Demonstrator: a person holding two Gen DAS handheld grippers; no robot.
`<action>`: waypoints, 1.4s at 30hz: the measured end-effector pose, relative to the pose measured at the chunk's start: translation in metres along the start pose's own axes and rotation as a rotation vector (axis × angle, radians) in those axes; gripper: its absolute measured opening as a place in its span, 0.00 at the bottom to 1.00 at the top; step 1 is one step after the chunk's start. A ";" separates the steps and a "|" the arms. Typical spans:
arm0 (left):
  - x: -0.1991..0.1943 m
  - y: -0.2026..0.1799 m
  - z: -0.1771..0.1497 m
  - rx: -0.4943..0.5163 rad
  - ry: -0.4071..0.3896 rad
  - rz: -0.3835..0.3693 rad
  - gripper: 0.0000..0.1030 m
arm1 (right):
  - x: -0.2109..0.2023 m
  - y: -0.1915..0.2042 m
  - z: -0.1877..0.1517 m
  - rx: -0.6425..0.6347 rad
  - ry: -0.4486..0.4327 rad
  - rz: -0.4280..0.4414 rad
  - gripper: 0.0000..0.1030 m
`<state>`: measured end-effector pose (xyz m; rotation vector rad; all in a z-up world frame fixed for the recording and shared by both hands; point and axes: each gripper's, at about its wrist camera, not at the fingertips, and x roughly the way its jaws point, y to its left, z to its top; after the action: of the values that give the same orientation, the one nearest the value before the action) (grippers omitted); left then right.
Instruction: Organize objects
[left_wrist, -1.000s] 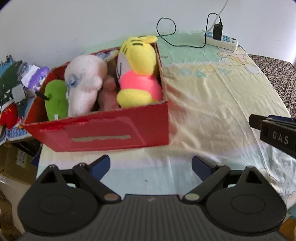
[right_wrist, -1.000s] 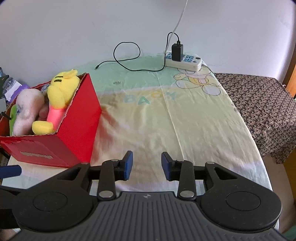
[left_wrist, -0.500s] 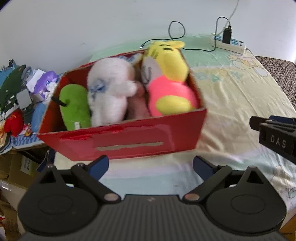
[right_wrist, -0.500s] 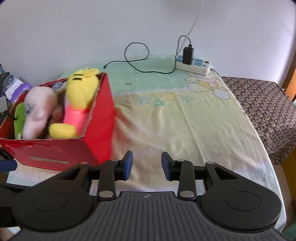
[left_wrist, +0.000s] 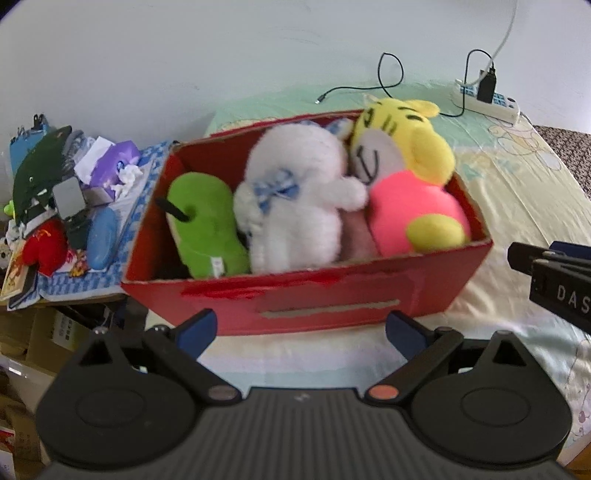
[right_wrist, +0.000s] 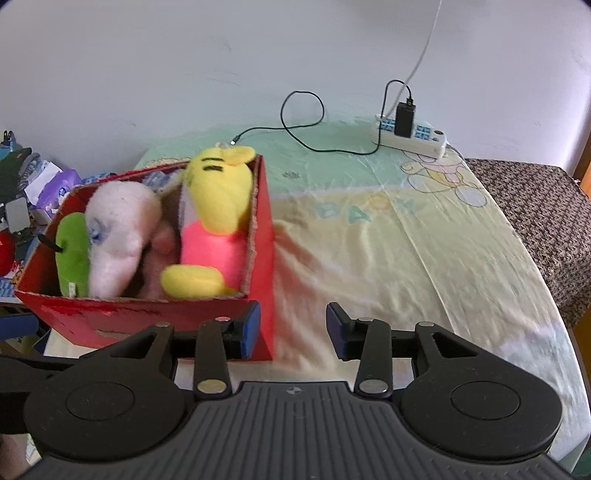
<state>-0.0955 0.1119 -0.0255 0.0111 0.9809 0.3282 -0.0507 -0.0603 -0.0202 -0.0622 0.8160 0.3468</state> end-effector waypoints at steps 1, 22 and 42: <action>0.000 0.004 0.002 -0.002 -0.001 0.002 0.95 | -0.001 0.003 0.002 -0.003 -0.004 0.000 0.40; 0.014 0.058 0.020 -0.041 -0.040 0.030 0.97 | 0.007 0.040 0.021 0.013 -0.048 0.036 0.41; 0.022 0.066 0.022 -0.090 -0.005 0.072 0.97 | 0.020 0.043 0.026 -0.009 -0.033 0.090 0.41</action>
<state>-0.0837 0.1836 -0.0202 -0.0353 0.9618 0.4380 -0.0336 -0.0093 -0.0139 -0.0285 0.7865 0.4352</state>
